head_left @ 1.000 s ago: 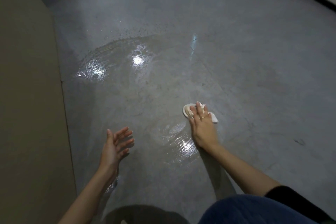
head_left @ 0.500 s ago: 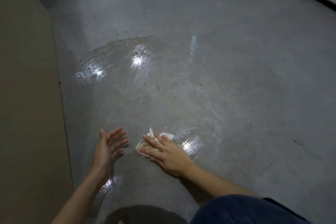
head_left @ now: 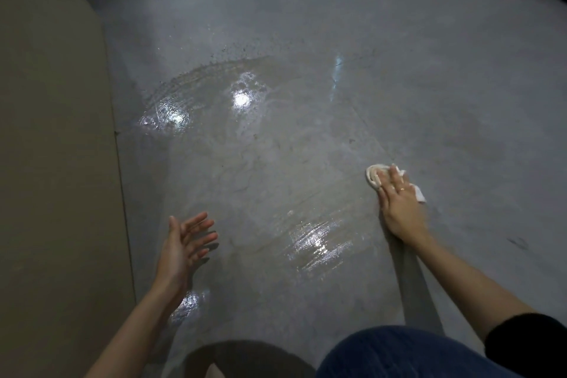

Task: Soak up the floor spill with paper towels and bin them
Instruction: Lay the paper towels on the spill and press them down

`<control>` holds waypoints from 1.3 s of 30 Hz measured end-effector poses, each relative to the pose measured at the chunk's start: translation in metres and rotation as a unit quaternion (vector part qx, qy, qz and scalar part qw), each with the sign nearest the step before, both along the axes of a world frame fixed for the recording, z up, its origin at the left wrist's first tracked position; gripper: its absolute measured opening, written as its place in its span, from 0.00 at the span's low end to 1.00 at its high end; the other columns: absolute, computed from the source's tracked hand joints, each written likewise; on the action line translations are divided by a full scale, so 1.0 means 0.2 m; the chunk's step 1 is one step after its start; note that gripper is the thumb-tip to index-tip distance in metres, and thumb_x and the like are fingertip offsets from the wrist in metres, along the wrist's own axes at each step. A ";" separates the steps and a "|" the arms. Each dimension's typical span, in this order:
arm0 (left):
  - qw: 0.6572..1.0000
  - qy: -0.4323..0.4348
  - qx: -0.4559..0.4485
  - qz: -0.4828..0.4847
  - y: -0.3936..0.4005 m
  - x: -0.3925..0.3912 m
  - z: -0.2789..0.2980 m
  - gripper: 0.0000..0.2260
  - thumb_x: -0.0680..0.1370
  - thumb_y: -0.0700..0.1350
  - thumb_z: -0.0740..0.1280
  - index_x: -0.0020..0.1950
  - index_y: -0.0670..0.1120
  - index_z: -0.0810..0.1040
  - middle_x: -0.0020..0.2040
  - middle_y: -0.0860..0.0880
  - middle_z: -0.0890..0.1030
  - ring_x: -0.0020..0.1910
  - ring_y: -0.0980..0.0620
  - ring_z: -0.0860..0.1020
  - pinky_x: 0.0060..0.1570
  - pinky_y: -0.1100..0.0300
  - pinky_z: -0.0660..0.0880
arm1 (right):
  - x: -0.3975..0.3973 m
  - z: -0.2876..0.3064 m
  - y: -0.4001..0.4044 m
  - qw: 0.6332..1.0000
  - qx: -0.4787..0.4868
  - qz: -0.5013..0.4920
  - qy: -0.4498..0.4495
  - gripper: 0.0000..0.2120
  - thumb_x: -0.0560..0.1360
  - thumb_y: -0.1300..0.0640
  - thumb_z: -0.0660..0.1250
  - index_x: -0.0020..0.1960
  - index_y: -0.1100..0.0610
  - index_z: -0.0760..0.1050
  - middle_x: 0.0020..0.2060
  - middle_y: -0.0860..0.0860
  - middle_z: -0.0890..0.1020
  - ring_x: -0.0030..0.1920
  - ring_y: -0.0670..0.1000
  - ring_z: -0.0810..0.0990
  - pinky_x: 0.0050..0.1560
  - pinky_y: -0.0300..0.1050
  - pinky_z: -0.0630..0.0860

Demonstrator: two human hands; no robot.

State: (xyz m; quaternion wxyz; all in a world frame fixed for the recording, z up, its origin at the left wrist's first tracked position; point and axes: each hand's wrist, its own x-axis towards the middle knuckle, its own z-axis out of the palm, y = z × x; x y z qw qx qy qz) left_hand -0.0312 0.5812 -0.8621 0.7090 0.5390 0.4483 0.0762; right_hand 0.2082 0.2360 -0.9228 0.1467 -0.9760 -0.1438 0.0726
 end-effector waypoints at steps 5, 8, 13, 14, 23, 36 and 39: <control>1.000 0.003 -0.005 0.002 -0.01 0.01 0.01 0.27 0.81 0.61 0.43 0.50 0.51 0.78 0.50 0.50 0.81 0.45 0.49 0.79 0.41 0.56 0.70 | -0.21 0.01 0.39 0.998 0.036 -0.039 0.039 0.36 0.78 0.36 0.43 0.79 0.54 0.50 0.79 0.55 0.46 0.77 0.64 0.47 0.75 0.57 0.45; 1.000 -0.001 0.002 -0.004 -0.01 0.03 0.04 0.27 0.81 0.61 0.42 0.52 0.50 0.78 0.51 0.50 0.81 0.48 0.49 0.79 0.41 0.56 0.71 | -0.45 -0.01 0.68 0.993 0.064 0.082 0.059 0.37 0.77 0.31 0.41 0.79 0.49 0.46 0.79 0.49 0.42 0.77 0.62 0.45 0.75 0.51 0.40; 1.000 -0.016 0.009 0.008 0.02 0.04 0.07 0.27 0.82 0.60 0.41 0.51 0.49 0.77 0.50 0.48 0.80 0.46 0.48 0.78 0.39 0.58 0.73 | -0.77 0.00 0.96 0.959 0.082 0.267 0.049 0.33 0.79 0.37 0.49 0.79 0.50 0.49 0.79 0.50 0.44 0.77 0.56 0.39 0.74 0.51 0.30; 1.000 -0.018 0.010 0.009 0.02 0.03 0.07 0.27 0.82 0.60 0.41 0.51 0.49 0.77 0.50 0.48 0.80 0.46 0.48 0.78 0.37 0.59 0.75 | -0.81 -0.01 0.98 0.947 0.083 0.308 0.044 0.32 0.80 0.38 0.50 0.79 0.50 0.49 0.79 0.51 0.45 0.77 0.57 0.40 0.76 0.53 0.35; 0.999 -0.033 0.007 0.015 0.06 0.02 0.09 0.26 0.82 0.59 0.42 0.51 0.48 0.76 0.51 0.47 0.80 0.47 0.47 0.78 0.32 0.63 0.80 | -0.91 -0.07 0.90 0.827 0.096 0.554 0.020 0.21 0.83 0.51 0.55 0.75 0.50 0.63 0.77 0.52 0.60 0.78 0.58 0.52 0.77 0.54 0.44; 1.000 -0.021 0.017 -0.009 0.11 0.01 0.02 0.26 0.82 0.59 0.42 0.52 0.49 0.77 0.51 0.49 0.80 0.35 0.59 0.83 0.30 0.70 0.75 | -0.47 0.03 0.07 0.791 0.054 0.609 0.029 0.21 0.84 0.57 0.46 0.74 0.51 0.66 0.76 0.49 0.62 0.77 0.55 0.55 0.76 0.53 0.55; 1.000 -0.023 0.013 -0.006 0.10 0.03 0.02 0.26 0.82 0.59 0.41 0.51 0.49 0.77 0.51 0.49 0.80 0.34 0.59 0.83 0.28 0.71 0.75 | -0.31 0.06 -0.12 0.841 0.027 0.541 -0.013 0.20 0.85 0.51 0.45 0.74 0.44 0.64 0.75 0.46 0.63 0.74 0.56 0.62 0.66 0.54 0.71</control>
